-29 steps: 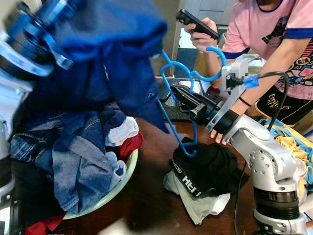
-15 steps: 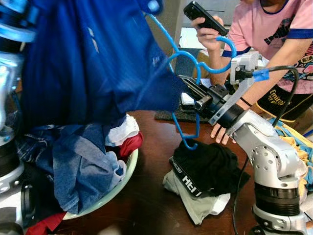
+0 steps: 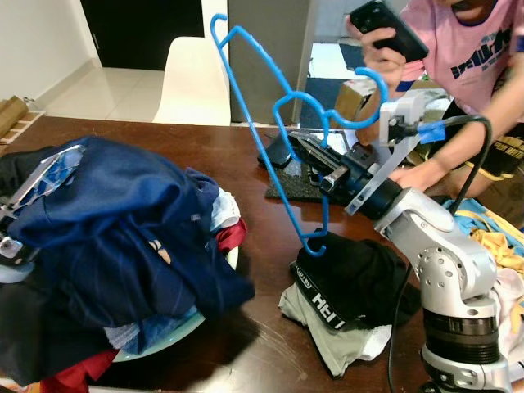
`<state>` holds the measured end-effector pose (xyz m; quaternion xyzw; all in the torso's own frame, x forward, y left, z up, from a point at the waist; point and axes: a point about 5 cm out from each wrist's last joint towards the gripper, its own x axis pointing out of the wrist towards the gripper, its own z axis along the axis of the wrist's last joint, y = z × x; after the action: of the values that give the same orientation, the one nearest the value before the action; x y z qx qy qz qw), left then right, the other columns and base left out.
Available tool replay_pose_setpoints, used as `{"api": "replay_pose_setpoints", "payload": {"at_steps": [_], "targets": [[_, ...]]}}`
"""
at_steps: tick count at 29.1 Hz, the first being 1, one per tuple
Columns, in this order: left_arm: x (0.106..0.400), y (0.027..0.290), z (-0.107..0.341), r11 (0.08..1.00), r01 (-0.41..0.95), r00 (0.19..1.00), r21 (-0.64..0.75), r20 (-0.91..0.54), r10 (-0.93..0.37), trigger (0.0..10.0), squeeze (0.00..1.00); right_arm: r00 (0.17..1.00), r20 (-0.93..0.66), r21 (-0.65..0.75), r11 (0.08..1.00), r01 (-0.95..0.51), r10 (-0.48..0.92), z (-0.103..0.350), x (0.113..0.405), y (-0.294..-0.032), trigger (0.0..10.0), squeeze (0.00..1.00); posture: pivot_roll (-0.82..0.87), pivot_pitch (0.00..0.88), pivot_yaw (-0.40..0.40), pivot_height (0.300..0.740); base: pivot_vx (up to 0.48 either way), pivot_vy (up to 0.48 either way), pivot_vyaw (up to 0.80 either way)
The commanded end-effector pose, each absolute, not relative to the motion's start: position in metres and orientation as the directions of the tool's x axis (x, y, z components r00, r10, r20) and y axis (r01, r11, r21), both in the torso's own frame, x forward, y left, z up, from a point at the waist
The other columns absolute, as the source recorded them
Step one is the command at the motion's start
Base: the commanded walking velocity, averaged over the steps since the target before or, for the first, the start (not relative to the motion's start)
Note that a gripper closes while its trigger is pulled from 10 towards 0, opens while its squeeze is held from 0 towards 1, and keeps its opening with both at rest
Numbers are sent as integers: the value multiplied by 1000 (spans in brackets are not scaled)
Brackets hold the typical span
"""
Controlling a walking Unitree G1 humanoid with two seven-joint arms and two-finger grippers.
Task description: Hang hanger
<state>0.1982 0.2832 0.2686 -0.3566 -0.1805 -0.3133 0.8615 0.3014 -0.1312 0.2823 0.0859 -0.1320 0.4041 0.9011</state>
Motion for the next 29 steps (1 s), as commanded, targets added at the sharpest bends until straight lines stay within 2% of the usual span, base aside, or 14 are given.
{"api": "replay_pose_setpoints", "payload": {"at_steps": [1,5,9,11,14,16,17,18,20,22,26,27,28,29], "targets": [[195,301,262,636,568,814,-522,474,-337,39,0,627,308,49,646,-762,716,281,299,-130,10000,0,136,131,7,740,0,0,0],[179,335,261,770,416,894,-484,373,-249,0,0,627,302,49,645,-763,718,279,299,-131,10000,0,150,129,4,740,0,0,0],[164,349,251,839,279,951,-467,256,-174,1294,0,623,296,50,640,-767,724,277,301,-130,10000,0,164,130,-2,740,0,0,0],[162,349,245,833,267,956,-485,242,-166,353,0,620,295,51,636,-770,727,277,301,-129,10000,0,172,127,-7,740,0,0,0],[158,337,236,797,326,943,-509,239,-233,510,0,617,293,51,632,-773,731,276,302,-128,10000,0,171,121,-12,740,0,0,0],[146,306,229,702,510,857,-497,223,-465,3059,0,612,292,49,628,-777,735,276,303,-126,10000,0,166,117,-11,740,0,0,0],[146,306,229,702,510,857,-497,223,-465,3059,0,612,292,49,628,-777,735,276,303,-126,10000,0,166,117,-11,740,0,0,0],[132,291,218,603,592,783,-535,202,-589,4196,0,612,292,47,628,-777,735,277,303,-127,10000,0,163,115,-8,740,0,0,0],[129,290,215,584,596,774,-551,199,-601,4196,0,612,291,47,628,-777,735,277,303,-127,10000,0,163,115,-8,740,0,0,0],[127,309,197,645,485,853,-591,158,-497,6235,0,619,288,47,635,-771,731,276,302,-129,10000,0,159,116,-5,740,0,0,0],[129,328,187,721,372,920,-585,130,-369,5176,0,621,287,47,637,-769,729,275,302,-131,10000,0,160,121,-5,740,0,0,0],[129,337,185,744,327,941,-583,127,-315,8392,1000,623,285,48,639,-768,728,275,302,-131,10000,0,158,122,-5,740,0,0,0],[129,343,183,756,297,952,-583,125,-278,8392,1000,625,284,48,640,-767,727,274,302,-131,10000,0,158,122,-5,740,0,0,0],[130,357,185,788,223,975,-573,130,-182,10000,1000,625,283,48,640,-766,727,274,302,-132,10000,0,158,123,-8,740,0,0,0]]}}
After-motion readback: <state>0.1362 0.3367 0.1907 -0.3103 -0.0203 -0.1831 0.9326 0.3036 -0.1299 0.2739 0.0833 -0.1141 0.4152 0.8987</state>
